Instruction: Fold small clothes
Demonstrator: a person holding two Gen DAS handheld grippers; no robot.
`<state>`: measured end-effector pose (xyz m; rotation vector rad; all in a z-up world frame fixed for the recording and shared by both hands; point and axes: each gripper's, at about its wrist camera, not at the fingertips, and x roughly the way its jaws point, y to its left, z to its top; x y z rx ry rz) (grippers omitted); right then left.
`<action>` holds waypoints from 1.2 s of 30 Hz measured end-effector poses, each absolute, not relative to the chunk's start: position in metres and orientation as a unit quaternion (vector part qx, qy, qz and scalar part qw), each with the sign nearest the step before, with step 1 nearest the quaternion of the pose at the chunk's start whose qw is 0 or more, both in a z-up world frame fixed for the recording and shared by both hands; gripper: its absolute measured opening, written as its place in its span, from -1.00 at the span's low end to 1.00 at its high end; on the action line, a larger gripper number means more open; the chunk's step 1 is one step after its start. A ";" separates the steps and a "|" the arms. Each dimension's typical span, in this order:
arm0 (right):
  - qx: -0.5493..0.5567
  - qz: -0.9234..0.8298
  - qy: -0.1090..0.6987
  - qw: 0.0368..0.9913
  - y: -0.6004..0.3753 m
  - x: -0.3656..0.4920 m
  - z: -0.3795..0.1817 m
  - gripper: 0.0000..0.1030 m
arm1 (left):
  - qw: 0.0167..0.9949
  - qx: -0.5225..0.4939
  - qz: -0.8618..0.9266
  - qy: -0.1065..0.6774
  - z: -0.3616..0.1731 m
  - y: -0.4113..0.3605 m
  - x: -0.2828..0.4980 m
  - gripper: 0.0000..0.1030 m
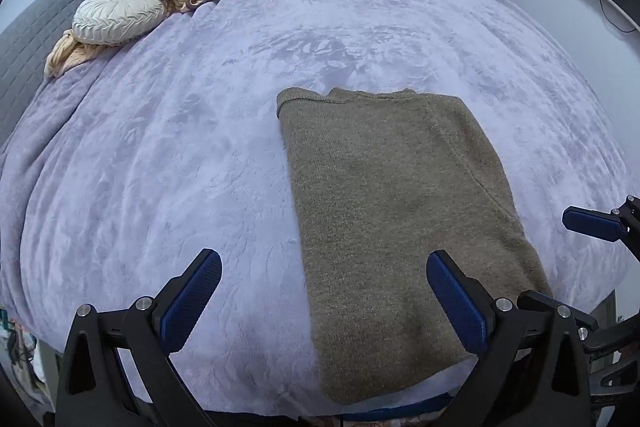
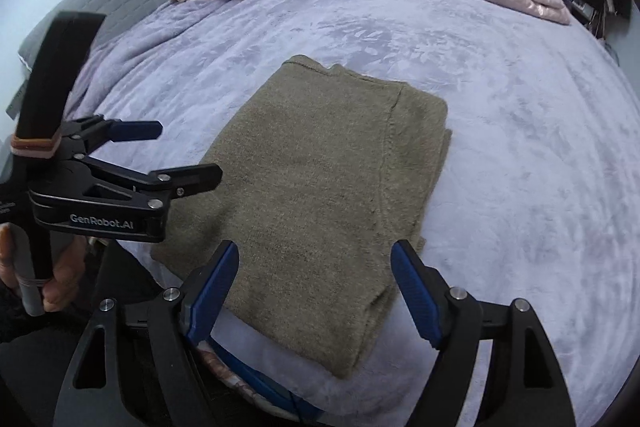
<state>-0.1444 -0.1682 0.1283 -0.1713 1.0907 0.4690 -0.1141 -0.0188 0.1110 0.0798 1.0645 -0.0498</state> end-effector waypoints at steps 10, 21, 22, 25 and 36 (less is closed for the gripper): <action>-0.151 0.169 0.518 0.825 -0.150 -0.156 0.132 0.58 | 0.834 0.036 -0.009 0.550 0.079 -0.019 -0.118 1.00; -0.135 0.147 0.530 0.824 -0.157 -0.147 0.129 0.58 | 0.831 0.052 0.012 0.553 0.081 -0.023 -0.110 1.00; -0.134 0.144 0.530 0.825 -0.158 -0.146 0.130 0.58 | 0.829 0.052 0.011 0.556 0.080 -0.023 -0.109 1.00; -0.129 0.142 0.533 0.824 -0.161 -0.143 0.130 0.58 | 0.827 0.049 0.010 0.560 0.079 -0.024 -0.109 1.00; -0.127 0.145 0.533 0.824 -0.160 -0.136 0.131 0.58 | 0.829 0.008 0.007 0.560 0.081 -0.016 -0.107 1.00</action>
